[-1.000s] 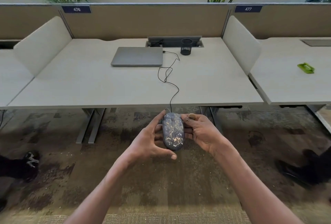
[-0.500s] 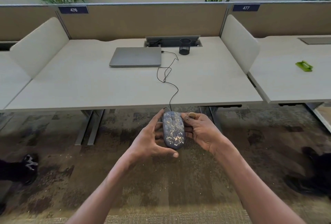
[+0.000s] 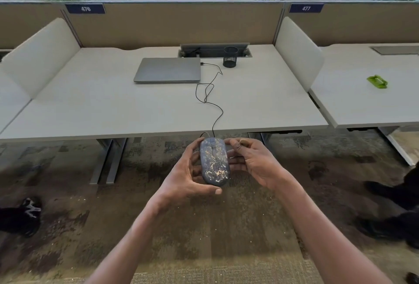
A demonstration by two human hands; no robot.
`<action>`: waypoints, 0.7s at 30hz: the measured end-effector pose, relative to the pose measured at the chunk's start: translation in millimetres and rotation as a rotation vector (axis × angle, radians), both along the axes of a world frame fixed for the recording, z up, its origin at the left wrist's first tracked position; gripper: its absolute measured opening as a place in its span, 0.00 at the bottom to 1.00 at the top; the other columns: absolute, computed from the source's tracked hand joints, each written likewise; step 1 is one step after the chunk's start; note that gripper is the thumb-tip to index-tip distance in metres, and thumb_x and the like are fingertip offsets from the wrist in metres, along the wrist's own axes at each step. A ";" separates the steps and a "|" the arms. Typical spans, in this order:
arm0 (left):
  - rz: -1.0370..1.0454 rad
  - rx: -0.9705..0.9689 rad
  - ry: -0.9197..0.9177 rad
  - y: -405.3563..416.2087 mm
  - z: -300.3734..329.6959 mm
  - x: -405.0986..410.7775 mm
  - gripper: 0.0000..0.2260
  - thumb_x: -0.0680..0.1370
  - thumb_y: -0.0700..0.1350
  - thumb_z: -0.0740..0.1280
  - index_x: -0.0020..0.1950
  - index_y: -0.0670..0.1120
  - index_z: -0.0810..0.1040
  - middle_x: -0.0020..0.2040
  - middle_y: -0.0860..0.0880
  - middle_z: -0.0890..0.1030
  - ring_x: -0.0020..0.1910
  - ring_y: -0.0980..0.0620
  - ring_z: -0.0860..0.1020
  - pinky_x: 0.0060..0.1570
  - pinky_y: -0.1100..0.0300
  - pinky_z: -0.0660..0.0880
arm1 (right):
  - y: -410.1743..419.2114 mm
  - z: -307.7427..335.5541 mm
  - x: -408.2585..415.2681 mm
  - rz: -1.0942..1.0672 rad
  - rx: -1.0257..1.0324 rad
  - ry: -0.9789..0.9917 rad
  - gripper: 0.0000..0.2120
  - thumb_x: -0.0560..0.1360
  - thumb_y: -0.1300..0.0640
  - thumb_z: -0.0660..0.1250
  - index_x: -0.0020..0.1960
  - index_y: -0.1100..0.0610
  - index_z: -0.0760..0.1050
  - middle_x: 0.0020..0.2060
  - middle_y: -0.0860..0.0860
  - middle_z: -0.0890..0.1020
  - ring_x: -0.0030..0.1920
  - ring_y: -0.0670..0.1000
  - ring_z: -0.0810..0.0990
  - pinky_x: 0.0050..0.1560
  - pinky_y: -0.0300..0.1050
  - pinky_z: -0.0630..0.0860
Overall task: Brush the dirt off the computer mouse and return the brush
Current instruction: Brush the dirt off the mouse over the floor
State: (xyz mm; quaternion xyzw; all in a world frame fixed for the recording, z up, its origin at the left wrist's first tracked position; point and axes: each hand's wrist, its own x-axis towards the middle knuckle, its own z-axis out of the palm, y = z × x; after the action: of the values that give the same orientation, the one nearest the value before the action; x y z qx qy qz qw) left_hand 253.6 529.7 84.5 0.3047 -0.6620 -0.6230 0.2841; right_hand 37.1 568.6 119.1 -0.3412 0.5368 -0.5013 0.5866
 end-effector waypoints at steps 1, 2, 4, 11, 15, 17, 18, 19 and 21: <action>0.001 0.013 0.009 -0.8 -2.0 1.0 0.56 0.62 0.31 0.84 0.81 0.54 0.57 0.74 0.47 0.73 0.64 0.49 0.83 0.55 0.58 0.82 | 0.8 0.1 -4.3 0.003 0.006 0.061 0.15 0.81 0.53 0.64 0.62 0.61 0.78 0.37 0.54 0.85 0.32 0.49 0.82 0.33 0.40 0.80; -0.001 0.027 0.015 -1.6 -4.1 2.0 0.56 0.62 0.30 0.84 0.81 0.54 0.57 0.74 0.47 0.74 0.64 0.48 0.83 0.55 0.58 0.82 | 1.7 -0.5 -9.6 0.019 0.011 0.157 0.15 0.82 0.52 0.63 0.64 0.60 0.76 0.34 0.53 0.84 0.29 0.47 0.79 0.29 0.37 0.76; -0.004 0.045 0.015 -3.4 -8.7 4.7 0.56 0.61 0.33 0.85 0.80 0.58 0.59 0.71 0.48 0.78 0.64 0.48 0.83 0.56 0.57 0.82 | 3.1 -3.3 -20.4 0.076 0.021 0.391 0.17 0.85 0.50 0.59 0.67 0.59 0.74 0.29 0.47 0.79 0.25 0.41 0.73 0.25 0.30 0.68; -0.009 0.080 -0.060 -4.3 -21.3 8.6 0.54 0.58 0.44 0.88 0.74 0.71 0.63 0.64 0.56 0.83 0.63 0.48 0.83 0.56 0.55 0.82 | 7.7 -2.6 -44.0 0.266 0.058 0.834 0.20 0.82 0.40 0.58 0.73 0.40 0.72 0.70 0.42 0.76 0.69 0.44 0.74 0.73 0.45 0.68; 0.002 0.111 -0.067 0.1 -31.1 7.8 0.56 0.57 0.41 0.87 0.76 0.67 0.61 0.65 0.48 0.82 0.62 0.47 0.84 0.56 0.54 0.83 | 15.4 -2.7 -46.5 0.308 0.083 0.847 0.19 0.81 0.41 0.61 0.70 0.41 0.74 0.68 0.41 0.78 0.69 0.44 0.75 0.67 0.36 0.70; 0.010 0.127 -0.068 1.8 -36.1 9.3 0.57 0.57 0.40 0.86 0.78 0.63 0.60 0.66 0.47 0.81 0.61 0.47 0.84 0.55 0.54 0.83 | 18.5 -3.1 -43.7 0.259 0.039 0.870 0.15 0.82 0.47 0.64 0.67 0.47 0.79 0.58 0.41 0.81 0.63 0.45 0.79 0.60 0.32 0.73; 0.015 0.131 -0.075 2.2 -38.3 10.7 0.58 0.57 0.40 0.86 0.79 0.62 0.59 0.66 0.47 0.80 0.61 0.48 0.84 0.55 0.55 0.83 | 19.5 -3.4 -41.8 0.223 -0.001 0.918 0.13 0.82 0.50 0.65 0.64 0.50 0.81 0.53 0.43 0.80 0.58 0.44 0.80 0.59 0.34 0.74; 0.020 0.132 -0.085 2.5 -40.0 12.6 0.58 0.57 0.41 0.86 0.79 0.61 0.58 0.66 0.47 0.80 0.62 0.49 0.84 0.55 0.56 0.83 | 20.7 -3.4 -39.1 0.182 -0.041 0.955 0.10 0.82 0.53 0.66 0.59 0.51 0.83 0.51 0.44 0.81 0.52 0.40 0.80 0.57 0.36 0.75; 0.029 0.131 -0.109 2.8 -42.2 17.0 0.59 0.57 0.42 0.86 0.81 0.59 0.57 0.67 0.48 0.79 0.62 0.51 0.83 0.56 0.56 0.82 | 23.9 -1.4 -32.8 0.097 -0.107 0.969 0.05 0.81 0.56 0.68 0.51 0.51 0.83 0.45 0.45 0.83 0.42 0.37 0.80 0.47 0.38 0.77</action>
State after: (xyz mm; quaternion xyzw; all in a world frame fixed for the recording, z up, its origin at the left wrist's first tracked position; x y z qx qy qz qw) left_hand 270.6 532.5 42.2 0.3656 -0.6299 -0.6433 0.2363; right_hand 4.3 592.5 117.6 -0.5894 0.7050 -0.2837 0.2740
